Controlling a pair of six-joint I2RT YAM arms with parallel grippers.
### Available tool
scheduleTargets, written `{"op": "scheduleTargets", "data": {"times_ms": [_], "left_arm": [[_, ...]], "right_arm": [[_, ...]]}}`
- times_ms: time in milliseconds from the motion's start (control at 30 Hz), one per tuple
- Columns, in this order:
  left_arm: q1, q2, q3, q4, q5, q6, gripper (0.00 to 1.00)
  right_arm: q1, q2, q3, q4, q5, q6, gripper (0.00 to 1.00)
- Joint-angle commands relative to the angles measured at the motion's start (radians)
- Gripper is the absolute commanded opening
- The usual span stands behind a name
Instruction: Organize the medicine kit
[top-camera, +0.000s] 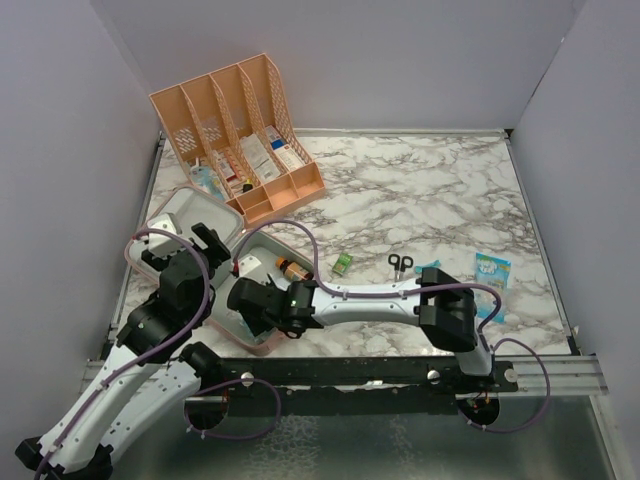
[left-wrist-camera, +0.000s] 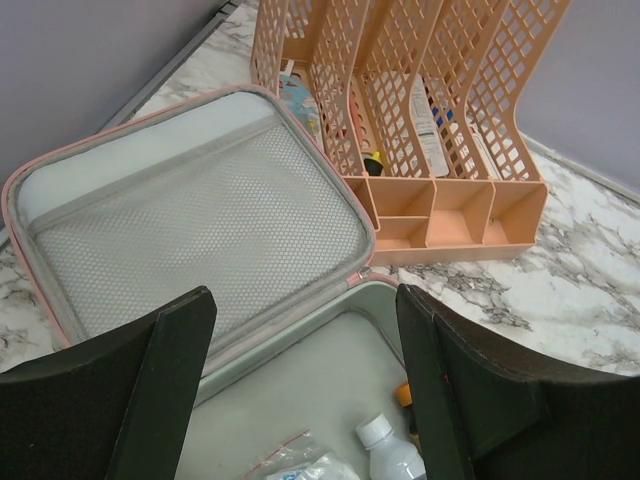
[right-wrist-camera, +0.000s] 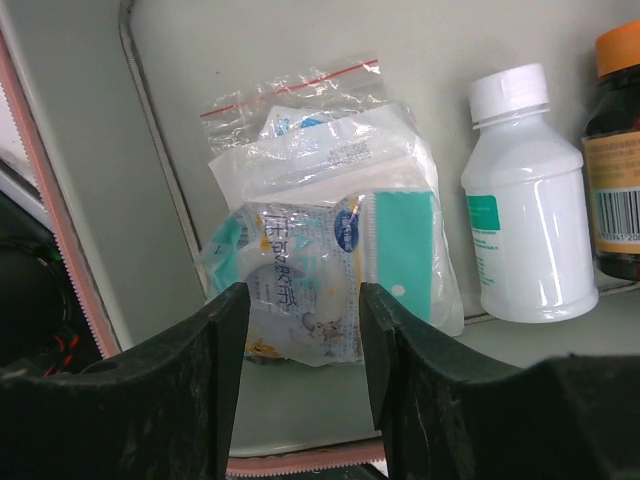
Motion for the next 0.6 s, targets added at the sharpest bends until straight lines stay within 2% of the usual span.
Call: {"op": "scheduleTargets", "data": {"times_ms": [0,300,567], "left_arm": [[0.006,-0.025,0.003,-0.016,-0.053,-0.021,0.77],[0.006,-0.034,0.002,-0.025,-0.075,-0.031,0.77],[0.006,-0.018,0.001,-0.024,-0.062,-0.031,0.77]], "right_arm": [[0.003,0.03,-0.006,0.035,-0.031,-0.001,0.47],[0.0,0.029,-0.026,0.033,-0.053,-0.031,0.44],[-0.031,-0.148,-0.081,0.125,-0.052,-0.037,0.56]]}}
